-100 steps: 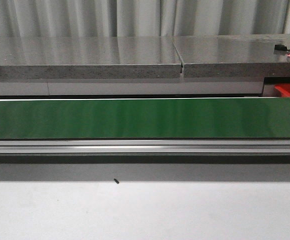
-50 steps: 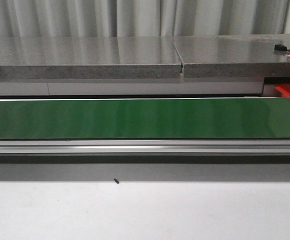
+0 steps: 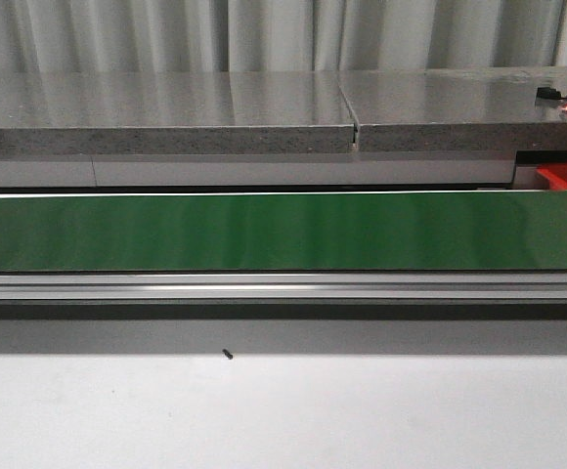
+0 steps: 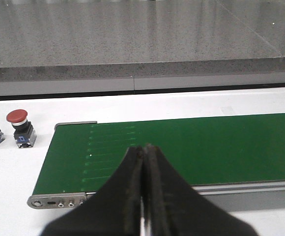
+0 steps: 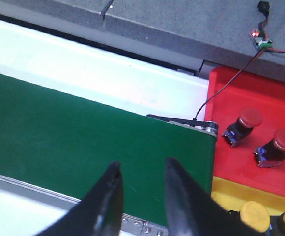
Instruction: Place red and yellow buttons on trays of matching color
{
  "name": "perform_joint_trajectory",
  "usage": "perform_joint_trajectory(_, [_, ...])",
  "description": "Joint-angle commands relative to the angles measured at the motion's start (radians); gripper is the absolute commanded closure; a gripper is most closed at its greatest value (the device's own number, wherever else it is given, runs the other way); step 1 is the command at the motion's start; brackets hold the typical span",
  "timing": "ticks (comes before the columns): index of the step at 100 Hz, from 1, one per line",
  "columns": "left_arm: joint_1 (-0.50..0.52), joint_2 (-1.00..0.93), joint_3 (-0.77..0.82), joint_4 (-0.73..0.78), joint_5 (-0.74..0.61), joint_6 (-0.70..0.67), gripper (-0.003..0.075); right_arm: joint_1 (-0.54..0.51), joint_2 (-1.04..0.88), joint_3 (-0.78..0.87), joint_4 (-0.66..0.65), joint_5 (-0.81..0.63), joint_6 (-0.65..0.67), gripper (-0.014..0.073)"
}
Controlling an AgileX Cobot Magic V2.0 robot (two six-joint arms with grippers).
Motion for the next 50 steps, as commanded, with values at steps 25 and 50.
perform_joint_trajectory(25, [-0.006, 0.009, -0.025, -0.013, -0.072, -0.003, 0.0741, 0.003, -0.062, -0.016, -0.004, -0.069, -0.008, 0.0662])
perform_joint_trajectory(50, [-0.006, 0.009, -0.025, -0.013, -0.072, -0.003, 0.0741, 0.003, -0.062, -0.016, -0.004, -0.068, -0.008, 0.0662])
